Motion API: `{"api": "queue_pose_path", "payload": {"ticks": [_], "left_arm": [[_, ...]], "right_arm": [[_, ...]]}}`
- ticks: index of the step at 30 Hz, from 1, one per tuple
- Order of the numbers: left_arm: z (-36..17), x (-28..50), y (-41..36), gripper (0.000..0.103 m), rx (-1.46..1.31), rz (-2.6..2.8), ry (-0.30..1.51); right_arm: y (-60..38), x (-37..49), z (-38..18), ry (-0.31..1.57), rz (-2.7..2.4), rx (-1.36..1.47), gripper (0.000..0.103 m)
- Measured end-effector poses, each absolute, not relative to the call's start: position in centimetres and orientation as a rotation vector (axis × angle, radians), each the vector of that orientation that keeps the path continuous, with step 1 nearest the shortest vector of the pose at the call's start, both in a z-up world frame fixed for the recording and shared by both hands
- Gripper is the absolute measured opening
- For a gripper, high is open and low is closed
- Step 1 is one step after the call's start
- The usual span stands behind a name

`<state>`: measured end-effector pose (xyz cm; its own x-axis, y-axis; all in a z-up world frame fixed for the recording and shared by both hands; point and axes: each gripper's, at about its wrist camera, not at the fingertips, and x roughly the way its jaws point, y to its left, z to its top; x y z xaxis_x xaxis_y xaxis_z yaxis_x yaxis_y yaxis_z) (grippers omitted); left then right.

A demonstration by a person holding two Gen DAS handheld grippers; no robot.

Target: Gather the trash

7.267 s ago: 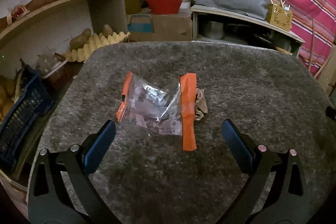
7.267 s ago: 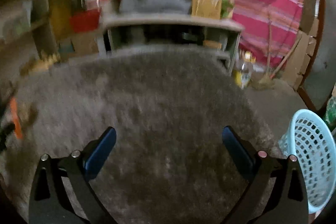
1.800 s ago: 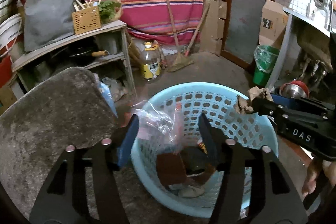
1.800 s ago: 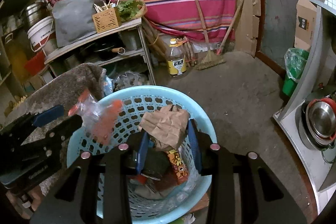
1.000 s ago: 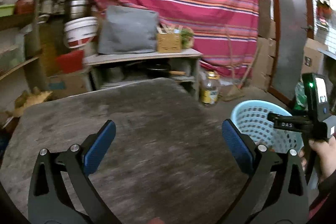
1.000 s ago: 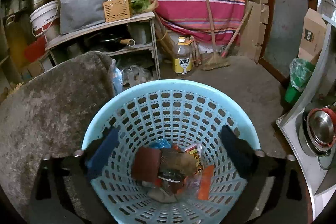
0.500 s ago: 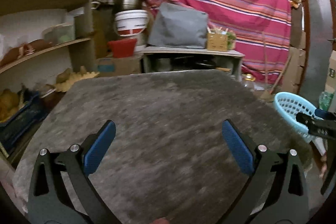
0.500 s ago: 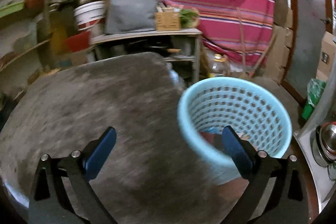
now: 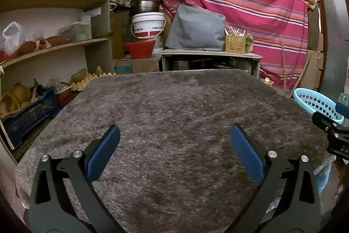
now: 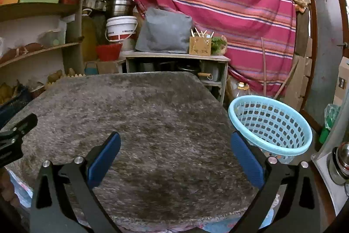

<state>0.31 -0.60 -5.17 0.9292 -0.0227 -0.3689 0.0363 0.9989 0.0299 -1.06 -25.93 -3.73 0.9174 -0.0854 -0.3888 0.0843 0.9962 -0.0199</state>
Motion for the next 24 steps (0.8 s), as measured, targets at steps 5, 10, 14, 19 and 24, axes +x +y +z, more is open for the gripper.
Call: {"api": "queue_pose_path", "payload": {"ticks": [5, 10, 14, 19, 24], "left_arm": [[-5.43, 0.45, -0.91, 0.098, 0.05, -0.027, 0.376], [-5.42, 0.25, -1.15, 0.098, 0.063, -0.025, 0.365], [-5.35, 0.22, -1.11, 0.098, 0.062, -0.023, 0.362], [-5.27, 0.14, -1.24, 0.098, 0.067, -0.024, 0.358], [-5.19, 0.12, -1.36, 0.098, 0.068, -0.025, 0.358]], "right_arm": [[-25.54, -1.01, -3.66, 0.388, -0.083, -0.005, 0.099], [-25.29, -1.05, -3.62, 0.38, -0.086, -0.014, 0.099], [-25.11, -1.14, -3.52, 0.369, -0.089, -0.028, 0.099], [-24.95, -1.34, -3.38, 0.361, -0.088, -0.028, 0.099], [-25.03, -1.46, -3.31, 0.354, -0.088, -0.028, 0.099]]}}
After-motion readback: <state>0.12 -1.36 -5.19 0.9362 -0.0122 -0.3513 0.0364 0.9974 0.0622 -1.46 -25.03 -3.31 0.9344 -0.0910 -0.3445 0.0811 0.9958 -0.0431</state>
